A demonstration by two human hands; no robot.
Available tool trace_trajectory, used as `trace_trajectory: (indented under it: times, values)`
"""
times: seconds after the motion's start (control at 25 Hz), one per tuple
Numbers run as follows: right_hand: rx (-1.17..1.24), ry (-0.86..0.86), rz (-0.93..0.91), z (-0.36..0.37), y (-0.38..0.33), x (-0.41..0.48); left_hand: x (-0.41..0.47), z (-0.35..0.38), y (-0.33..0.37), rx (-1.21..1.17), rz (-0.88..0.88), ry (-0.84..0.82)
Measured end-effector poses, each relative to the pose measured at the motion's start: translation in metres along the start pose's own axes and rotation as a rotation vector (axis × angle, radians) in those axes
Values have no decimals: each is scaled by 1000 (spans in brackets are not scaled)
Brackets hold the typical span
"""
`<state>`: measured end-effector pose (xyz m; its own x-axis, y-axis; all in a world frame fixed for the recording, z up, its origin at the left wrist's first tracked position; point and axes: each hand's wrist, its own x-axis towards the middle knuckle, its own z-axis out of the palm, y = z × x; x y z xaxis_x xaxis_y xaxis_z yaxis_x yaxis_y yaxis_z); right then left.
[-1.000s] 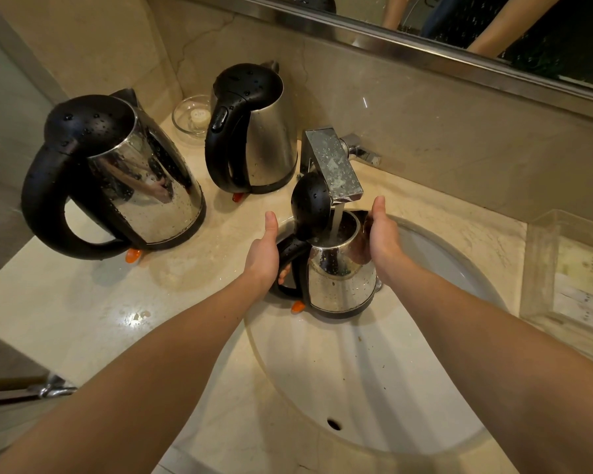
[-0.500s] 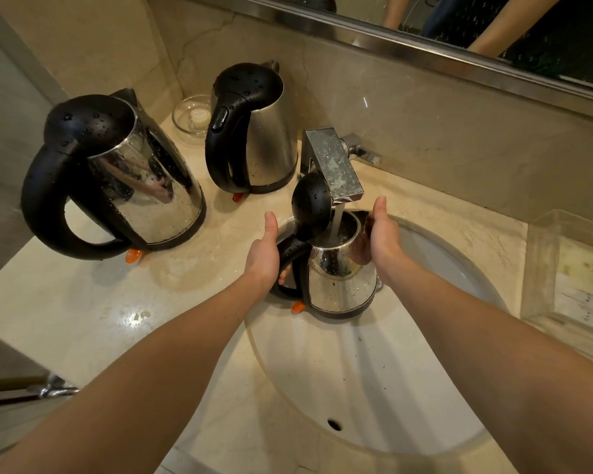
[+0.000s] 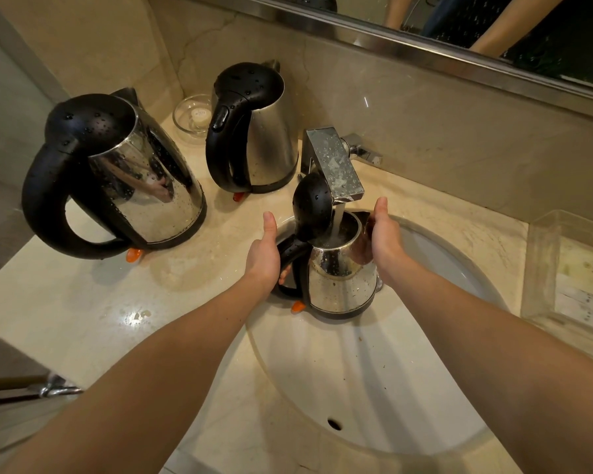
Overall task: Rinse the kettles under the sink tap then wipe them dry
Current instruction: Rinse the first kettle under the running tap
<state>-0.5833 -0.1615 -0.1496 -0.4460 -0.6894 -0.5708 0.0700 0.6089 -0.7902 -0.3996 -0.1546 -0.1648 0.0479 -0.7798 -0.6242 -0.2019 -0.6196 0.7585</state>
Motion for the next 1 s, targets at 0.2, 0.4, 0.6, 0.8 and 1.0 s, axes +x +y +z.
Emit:
trace_trajectory:
  times: [0.2,0.4,0.6,0.8,1.0]
  values:
    - [1,5,-3,0,-1,-2,2,1,-2,2,-3,8]
    - [13,-3,-6,-1,-1,-3,1,1,-1,-16,-16,19]
    - [3,-6,-17,-1,0,-3,1,2,0,-18,-23,29]
    - [-25,-11,-23,-2,1,-2,6,2,-4,-15,-16,32]
    - [-14,-4,-37,-7,-1,1,6,3,-3,-18,-21,45]
